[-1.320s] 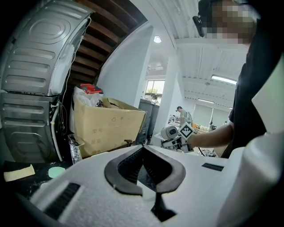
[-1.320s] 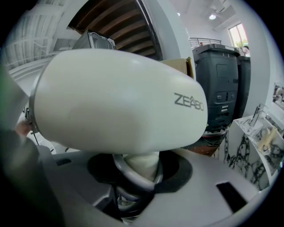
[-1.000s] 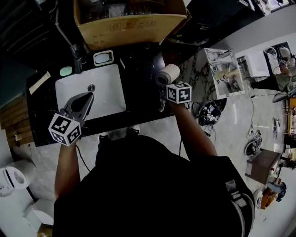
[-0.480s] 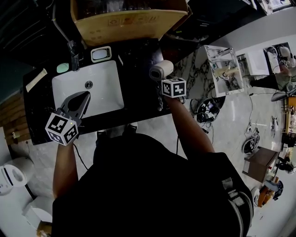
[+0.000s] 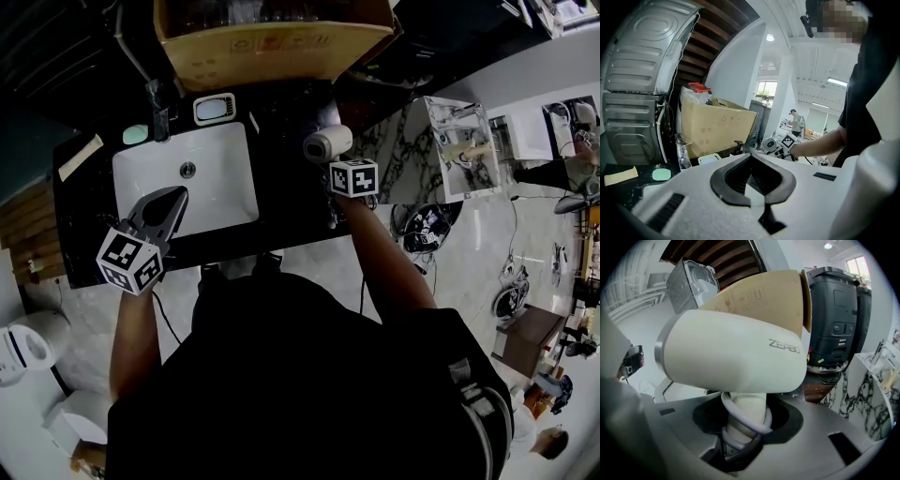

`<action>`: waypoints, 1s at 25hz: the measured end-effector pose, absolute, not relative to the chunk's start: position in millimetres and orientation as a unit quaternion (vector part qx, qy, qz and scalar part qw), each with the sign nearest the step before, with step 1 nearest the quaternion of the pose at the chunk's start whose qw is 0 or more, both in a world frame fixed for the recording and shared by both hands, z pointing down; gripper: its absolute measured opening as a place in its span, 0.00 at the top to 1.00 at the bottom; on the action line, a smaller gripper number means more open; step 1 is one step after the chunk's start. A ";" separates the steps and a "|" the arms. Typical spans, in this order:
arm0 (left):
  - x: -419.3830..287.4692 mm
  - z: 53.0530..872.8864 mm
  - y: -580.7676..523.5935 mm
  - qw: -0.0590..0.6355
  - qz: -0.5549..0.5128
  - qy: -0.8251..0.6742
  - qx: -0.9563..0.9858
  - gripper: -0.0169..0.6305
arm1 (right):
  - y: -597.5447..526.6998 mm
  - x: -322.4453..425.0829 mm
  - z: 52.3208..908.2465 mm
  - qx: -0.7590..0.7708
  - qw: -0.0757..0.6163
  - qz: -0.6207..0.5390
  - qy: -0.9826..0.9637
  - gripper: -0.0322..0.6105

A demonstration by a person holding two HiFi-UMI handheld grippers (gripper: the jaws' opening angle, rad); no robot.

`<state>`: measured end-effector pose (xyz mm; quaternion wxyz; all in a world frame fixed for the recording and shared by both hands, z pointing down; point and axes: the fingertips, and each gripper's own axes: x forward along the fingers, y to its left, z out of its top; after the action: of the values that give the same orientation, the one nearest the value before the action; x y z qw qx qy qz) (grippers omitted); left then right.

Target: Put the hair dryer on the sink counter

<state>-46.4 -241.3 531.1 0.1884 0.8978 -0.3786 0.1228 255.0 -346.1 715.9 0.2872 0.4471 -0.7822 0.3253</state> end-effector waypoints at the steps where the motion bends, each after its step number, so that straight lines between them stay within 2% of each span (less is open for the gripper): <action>1: -47.2 531.8 -240.6 0.189 0.124 -0.379 0.897 0.95 | -346.4 254.4 717.2 0.447 0.288 0.326 -0.782 0.66; 25: -61.6 542.4 -236.8 0.205 0.131 -0.384 0.891 0.95 | -350.6 248.1 746.8 0.446 0.300 0.351 -0.767 0.66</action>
<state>-61.6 -236.8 542.4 0.2046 0.8909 -0.3839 0.1308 248.1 -350.6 746.8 0.3002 0.4456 -0.7670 0.3508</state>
